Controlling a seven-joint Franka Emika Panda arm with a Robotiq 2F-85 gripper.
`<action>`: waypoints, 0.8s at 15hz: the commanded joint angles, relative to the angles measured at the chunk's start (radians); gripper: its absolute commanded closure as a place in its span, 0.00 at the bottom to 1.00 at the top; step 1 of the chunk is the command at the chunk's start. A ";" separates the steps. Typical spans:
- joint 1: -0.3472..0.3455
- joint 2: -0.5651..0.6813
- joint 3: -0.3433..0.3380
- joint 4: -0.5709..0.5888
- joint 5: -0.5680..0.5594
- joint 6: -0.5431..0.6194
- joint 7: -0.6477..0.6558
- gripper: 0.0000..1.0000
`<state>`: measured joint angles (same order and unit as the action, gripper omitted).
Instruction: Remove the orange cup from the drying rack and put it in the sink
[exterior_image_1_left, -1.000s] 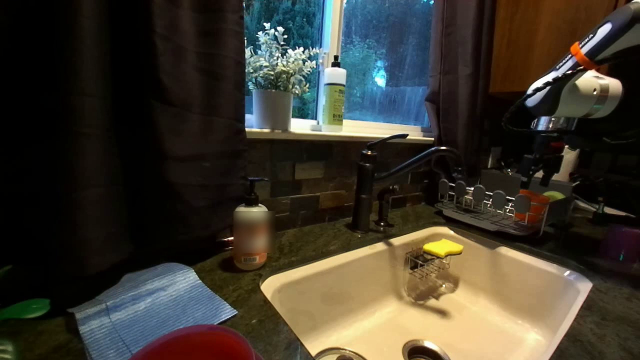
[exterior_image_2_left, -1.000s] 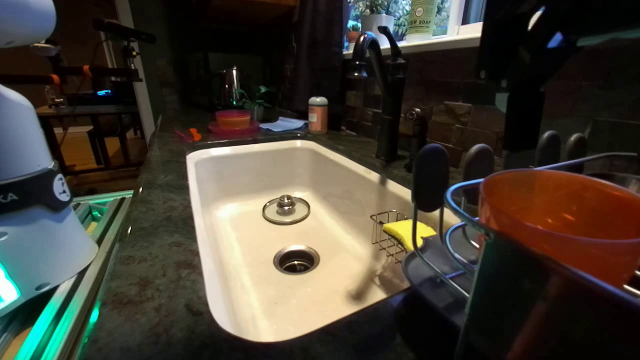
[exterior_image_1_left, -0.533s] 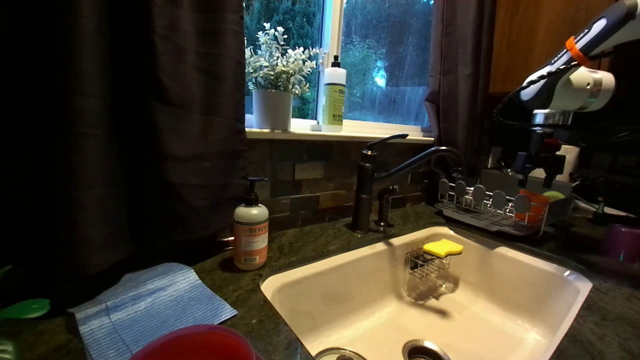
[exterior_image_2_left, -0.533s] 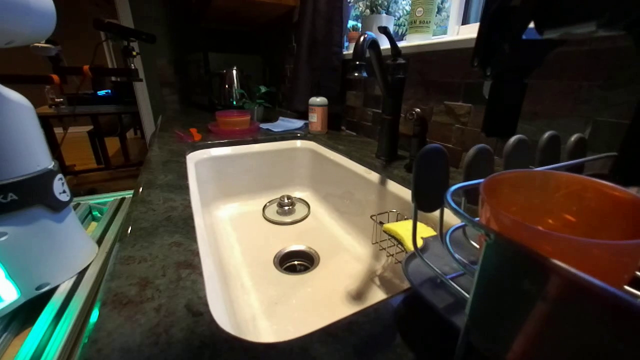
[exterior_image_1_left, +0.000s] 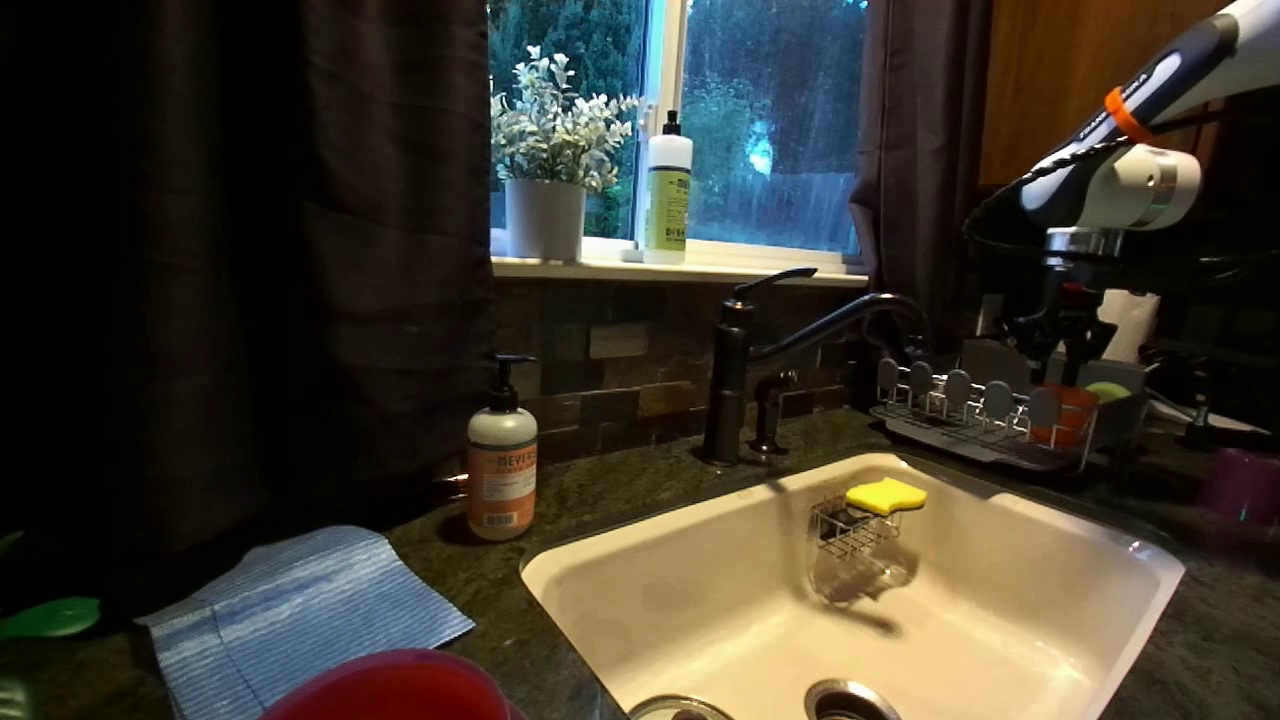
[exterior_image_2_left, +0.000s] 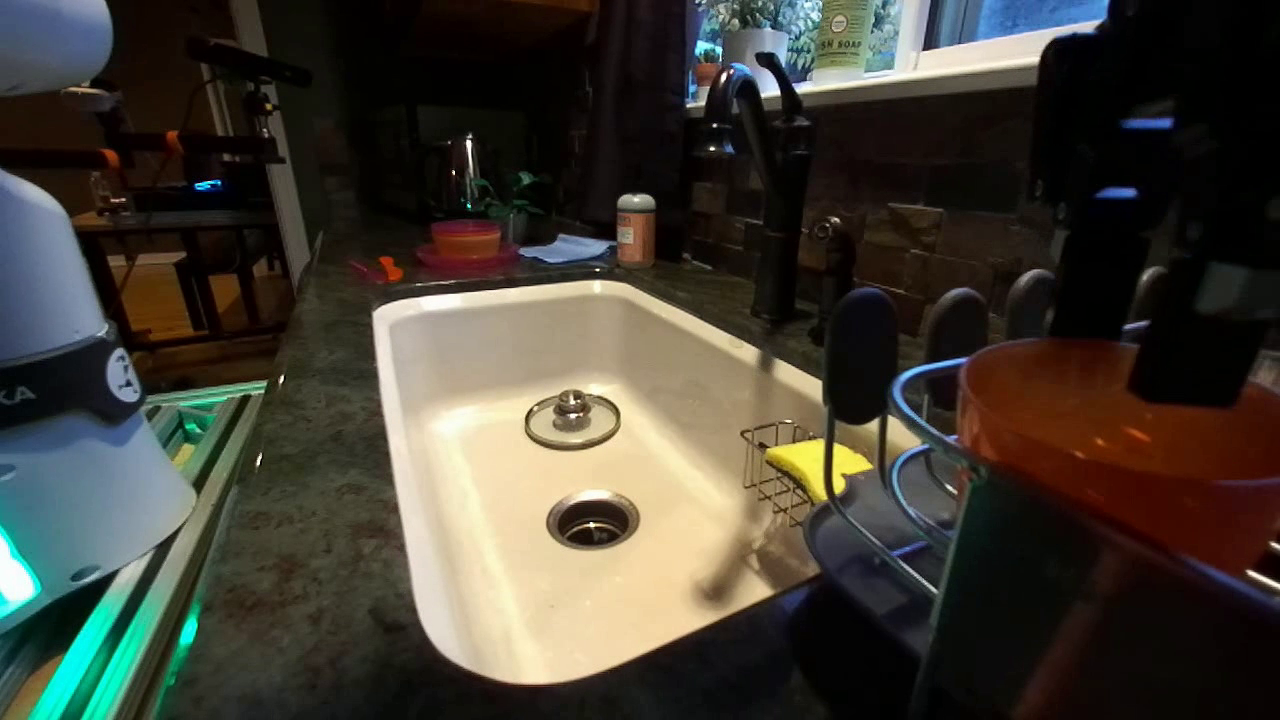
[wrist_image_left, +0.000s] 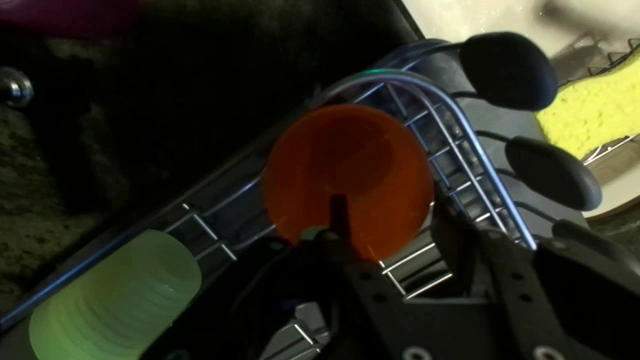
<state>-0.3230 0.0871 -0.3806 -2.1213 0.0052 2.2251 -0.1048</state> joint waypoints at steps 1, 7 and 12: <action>-0.014 0.030 0.016 0.030 0.024 -0.012 0.044 0.83; -0.020 0.017 0.015 0.038 0.015 -0.017 0.061 1.00; -0.022 -0.067 0.008 0.006 -0.044 -0.003 0.060 0.99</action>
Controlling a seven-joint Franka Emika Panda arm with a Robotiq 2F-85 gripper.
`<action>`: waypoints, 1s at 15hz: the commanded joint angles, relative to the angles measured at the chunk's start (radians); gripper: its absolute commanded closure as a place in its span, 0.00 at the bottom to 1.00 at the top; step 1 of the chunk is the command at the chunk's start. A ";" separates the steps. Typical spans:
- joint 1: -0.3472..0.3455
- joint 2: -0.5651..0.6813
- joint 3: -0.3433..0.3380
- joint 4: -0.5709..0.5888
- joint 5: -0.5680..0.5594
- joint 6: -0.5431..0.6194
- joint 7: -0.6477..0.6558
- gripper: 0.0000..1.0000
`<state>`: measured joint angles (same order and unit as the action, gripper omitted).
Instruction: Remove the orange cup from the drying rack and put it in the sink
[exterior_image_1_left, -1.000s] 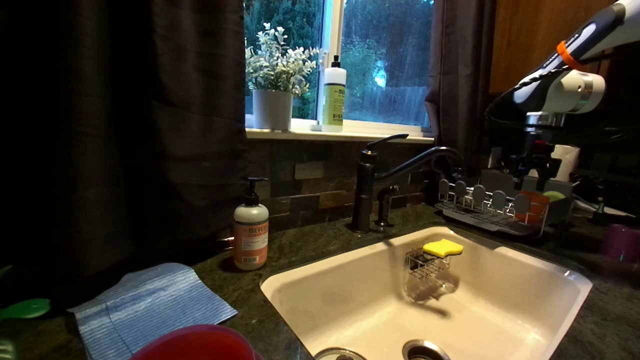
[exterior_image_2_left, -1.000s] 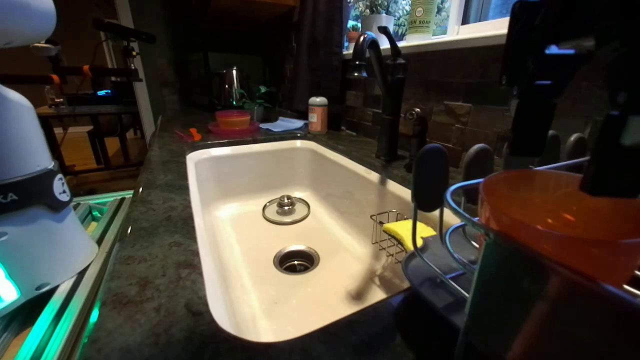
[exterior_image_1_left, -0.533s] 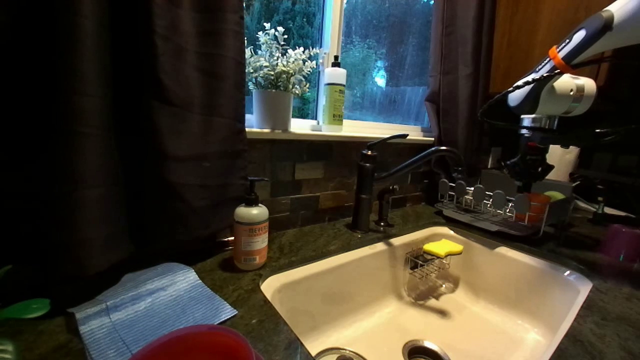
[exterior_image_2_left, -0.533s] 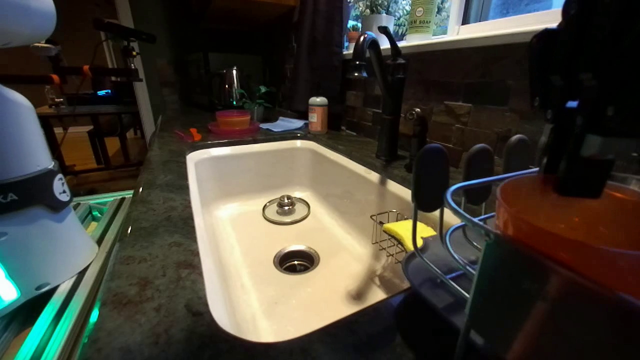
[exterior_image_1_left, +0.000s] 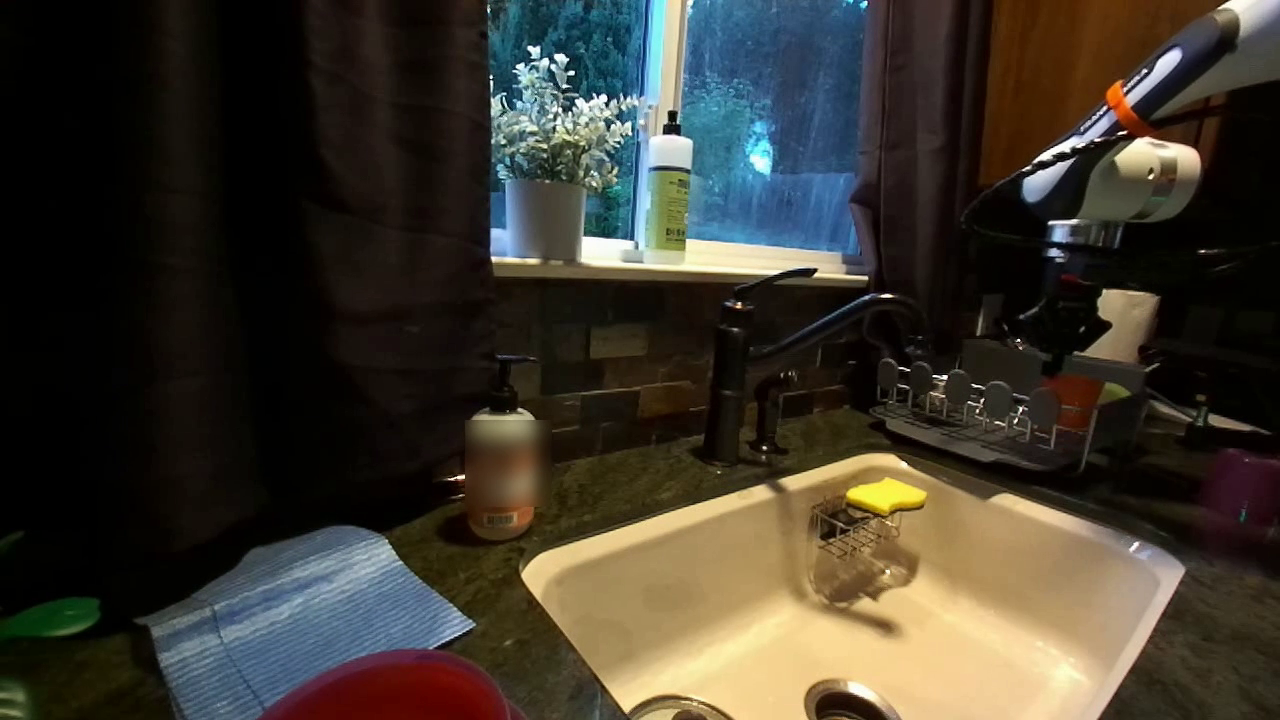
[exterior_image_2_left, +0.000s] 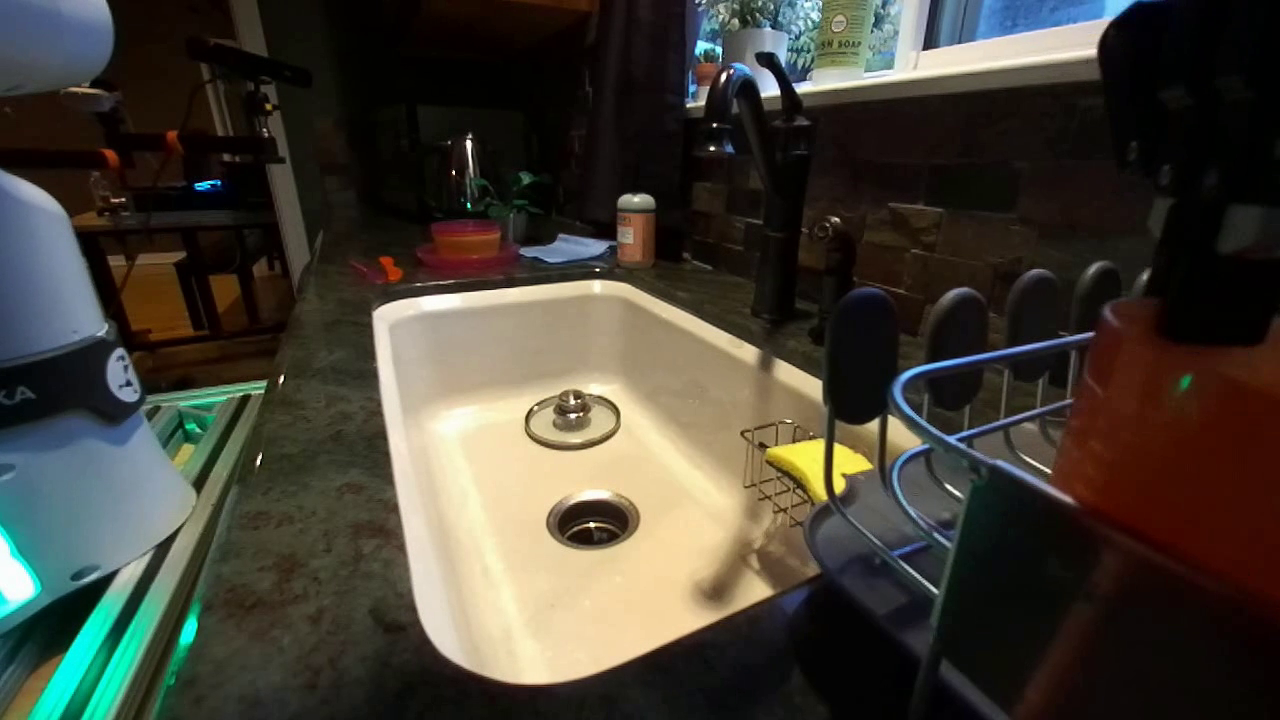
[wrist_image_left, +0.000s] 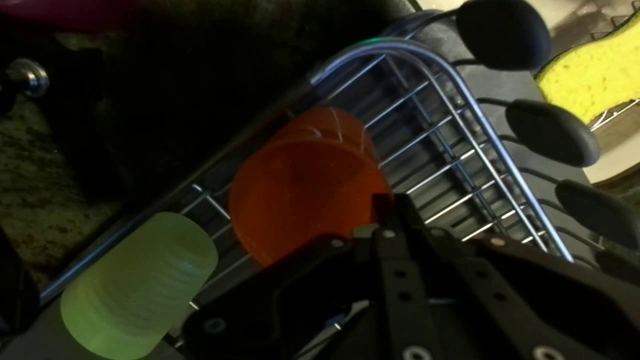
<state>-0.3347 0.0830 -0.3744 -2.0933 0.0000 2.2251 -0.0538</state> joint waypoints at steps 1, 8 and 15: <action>-0.011 -0.082 0.002 -0.026 -0.055 -0.001 0.008 0.99; 0.010 -0.263 0.040 -0.080 -0.136 0.000 -0.017 0.99; 0.073 -0.459 0.162 -0.213 -0.219 -0.058 -0.028 0.99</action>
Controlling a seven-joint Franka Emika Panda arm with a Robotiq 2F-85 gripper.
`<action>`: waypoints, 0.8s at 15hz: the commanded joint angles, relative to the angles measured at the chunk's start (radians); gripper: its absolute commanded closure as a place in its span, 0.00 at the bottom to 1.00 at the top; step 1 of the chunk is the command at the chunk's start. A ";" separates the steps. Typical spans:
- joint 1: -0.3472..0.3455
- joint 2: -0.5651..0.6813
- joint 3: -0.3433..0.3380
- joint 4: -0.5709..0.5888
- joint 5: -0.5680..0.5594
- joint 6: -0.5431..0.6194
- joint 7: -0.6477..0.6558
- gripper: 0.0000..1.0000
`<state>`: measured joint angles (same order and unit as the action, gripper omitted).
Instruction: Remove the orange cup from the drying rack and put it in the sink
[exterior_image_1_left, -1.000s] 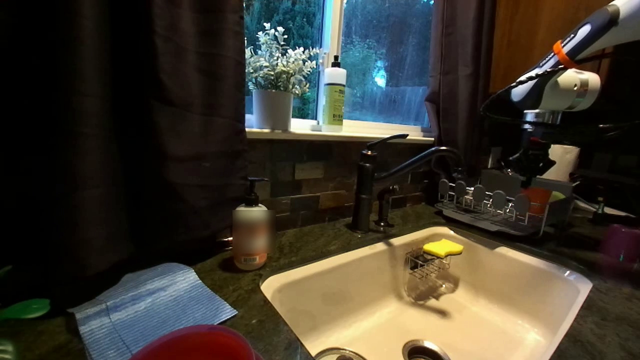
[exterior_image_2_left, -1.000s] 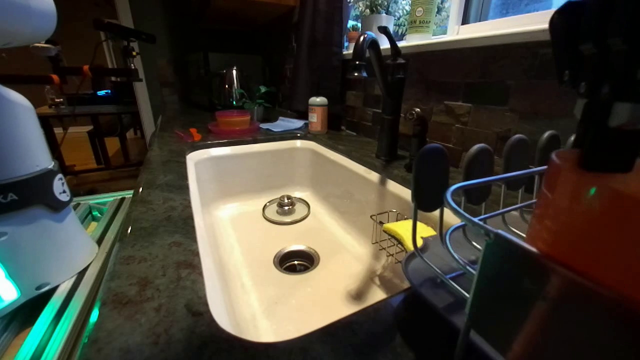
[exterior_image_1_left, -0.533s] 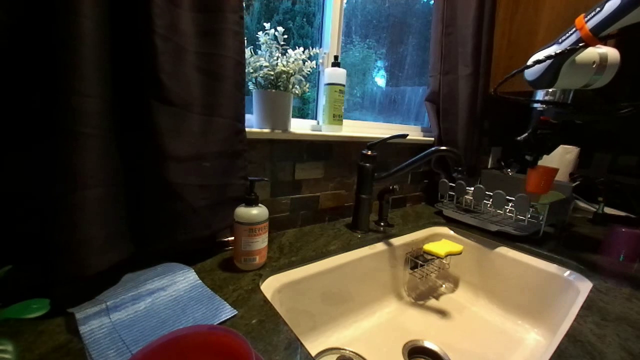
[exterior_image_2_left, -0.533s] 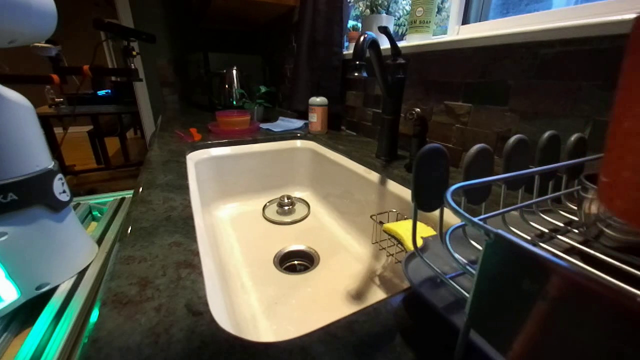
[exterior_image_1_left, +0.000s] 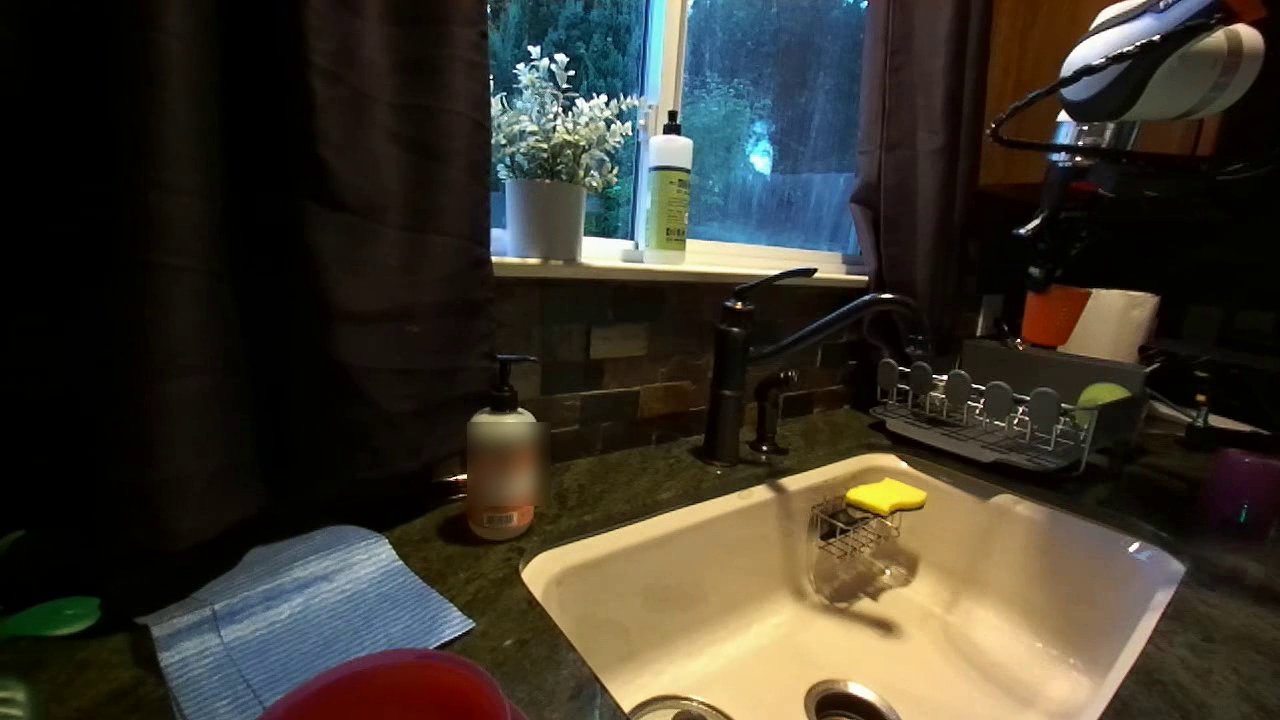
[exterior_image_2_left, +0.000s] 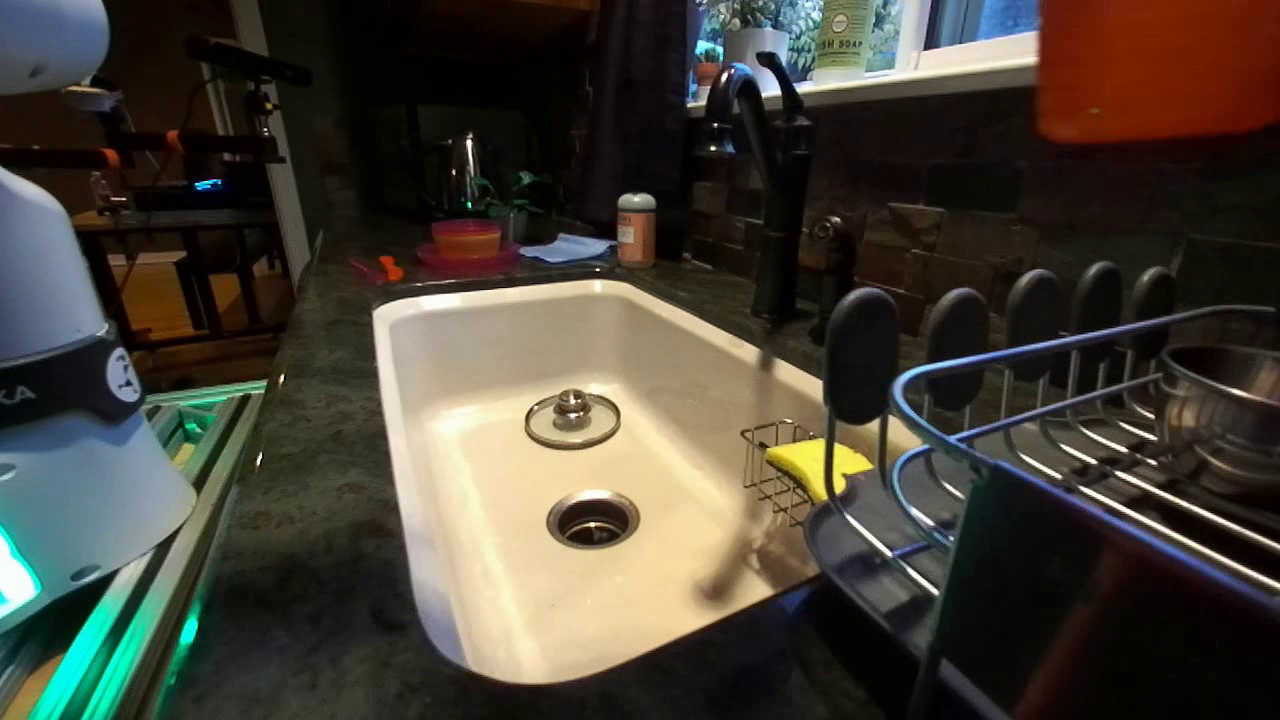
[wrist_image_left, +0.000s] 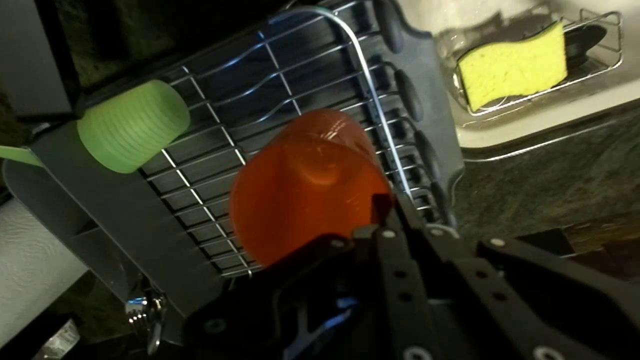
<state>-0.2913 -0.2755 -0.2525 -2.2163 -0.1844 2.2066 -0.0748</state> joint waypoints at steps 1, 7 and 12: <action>0.041 -0.119 0.061 -0.107 -0.041 -0.063 -0.001 0.99; 0.098 -0.118 0.126 -0.128 -0.027 -0.157 0.022 0.96; 0.113 -0.128 0.134 -0.169 -0.026 -0.158 0.013 0.99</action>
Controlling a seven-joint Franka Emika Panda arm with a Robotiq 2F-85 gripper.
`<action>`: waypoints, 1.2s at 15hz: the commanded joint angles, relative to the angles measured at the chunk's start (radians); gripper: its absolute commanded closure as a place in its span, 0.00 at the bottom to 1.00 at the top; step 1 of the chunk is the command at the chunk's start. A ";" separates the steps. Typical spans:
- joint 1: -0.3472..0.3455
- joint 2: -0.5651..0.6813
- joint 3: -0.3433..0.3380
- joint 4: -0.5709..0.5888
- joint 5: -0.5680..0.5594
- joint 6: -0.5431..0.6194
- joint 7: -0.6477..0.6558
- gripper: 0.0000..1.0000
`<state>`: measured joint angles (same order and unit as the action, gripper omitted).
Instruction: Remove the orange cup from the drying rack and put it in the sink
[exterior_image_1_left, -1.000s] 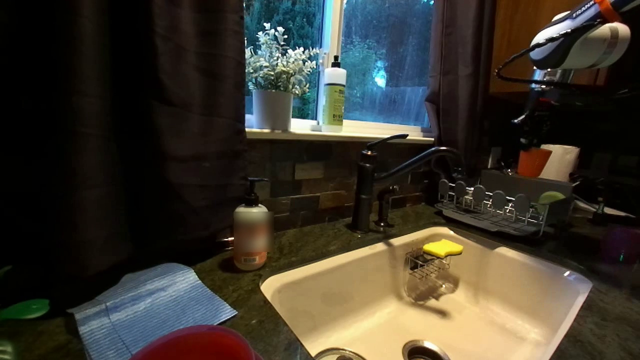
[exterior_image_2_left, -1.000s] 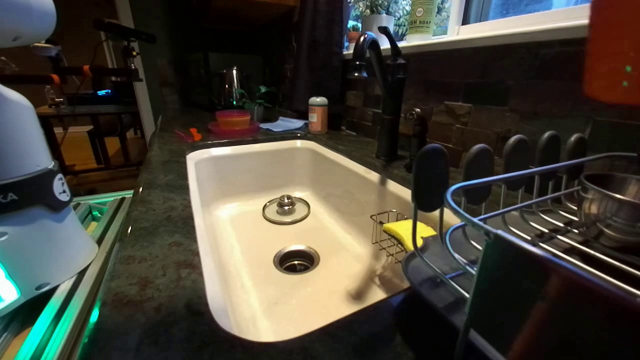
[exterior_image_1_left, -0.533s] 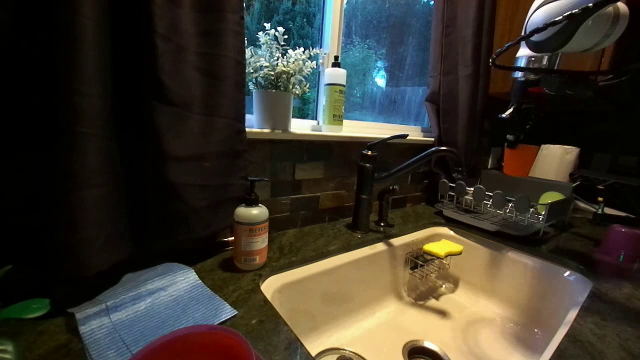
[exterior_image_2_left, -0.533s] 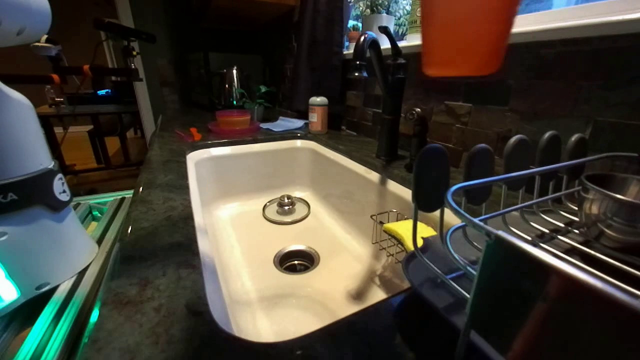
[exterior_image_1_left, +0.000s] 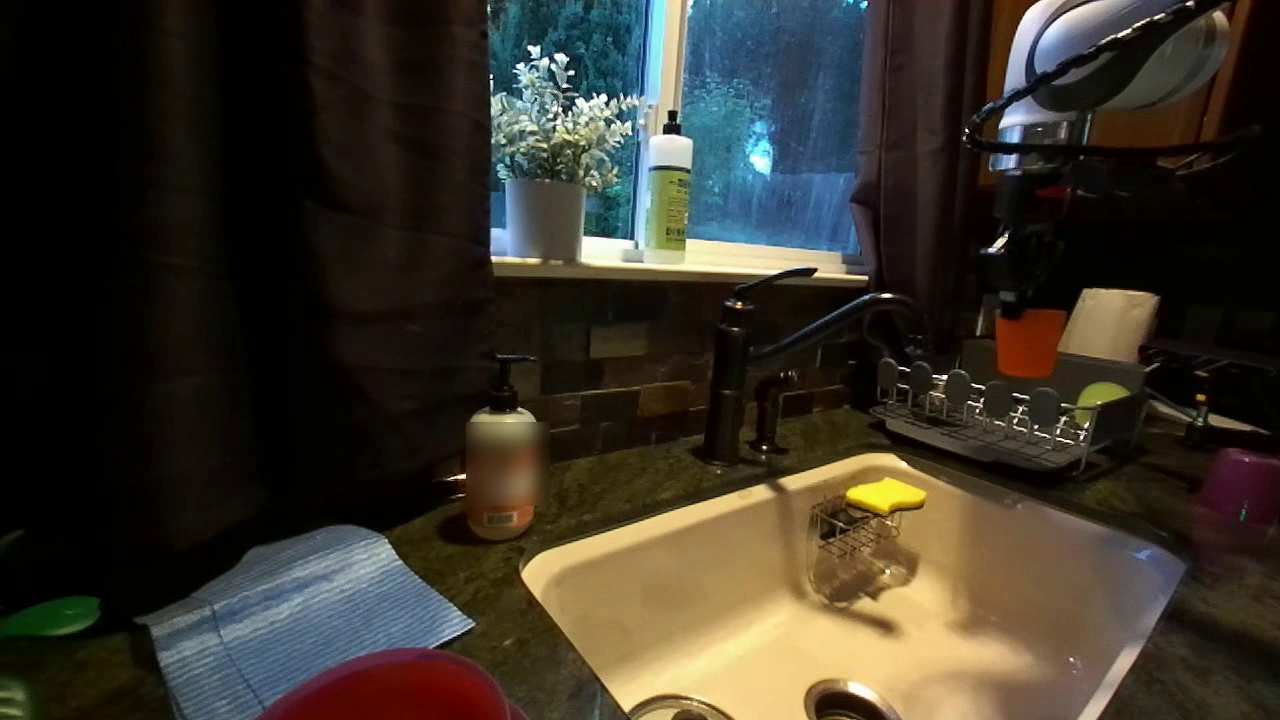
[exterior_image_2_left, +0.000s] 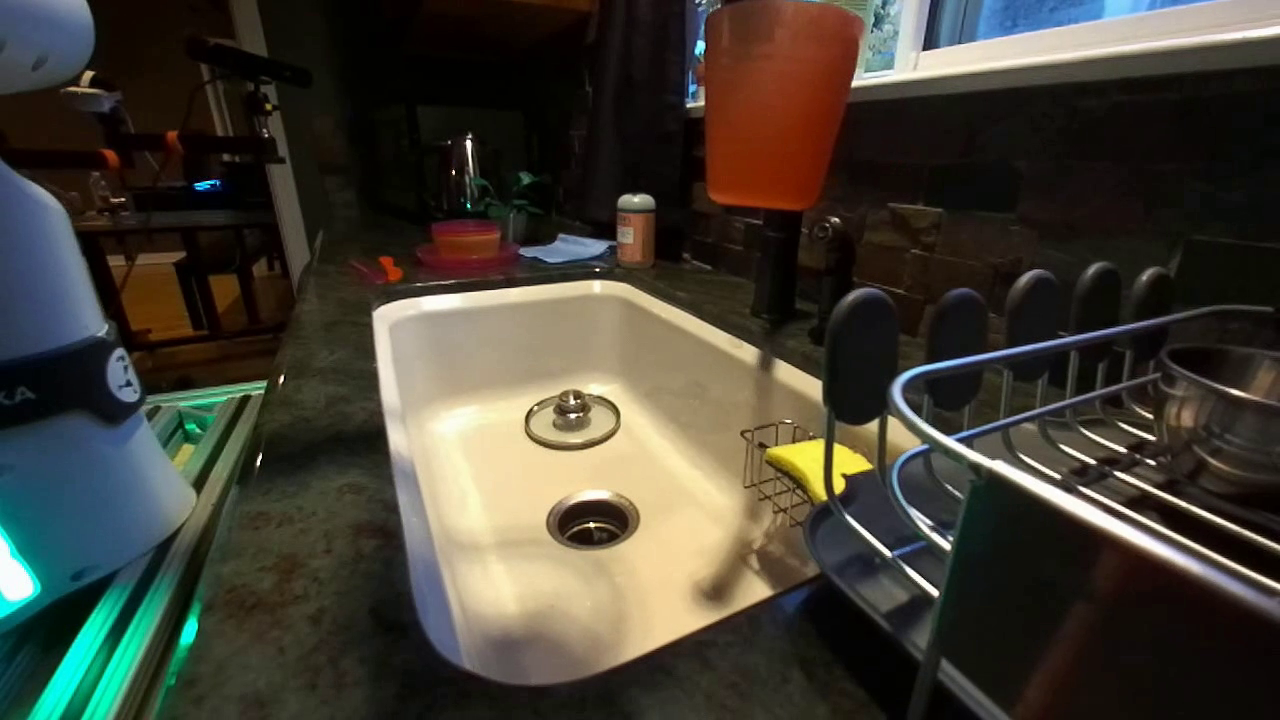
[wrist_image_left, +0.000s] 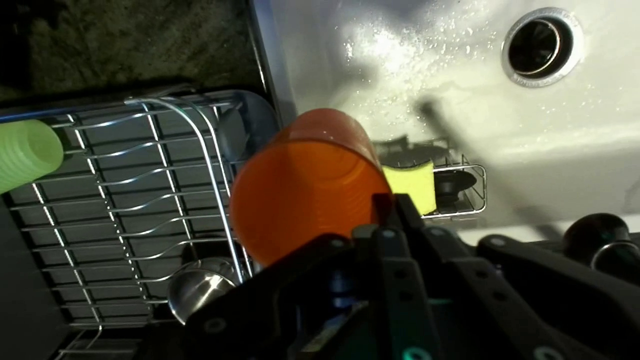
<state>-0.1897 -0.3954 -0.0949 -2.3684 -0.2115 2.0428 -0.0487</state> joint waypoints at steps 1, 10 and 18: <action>0.020 -0.008 -0.016 -0.039 -0.005 0.020 -0.020 0.99; 0.110 0.043 0.084 -0.283 -0.101 0.350 -0.029 0.99; 0.160 0.093 0.086 -0.391 -0.094 0.575 -0.163 0.99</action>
<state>-0.0510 -0.3137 -0.0064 -2.7323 -0.2985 2.5716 -0.1611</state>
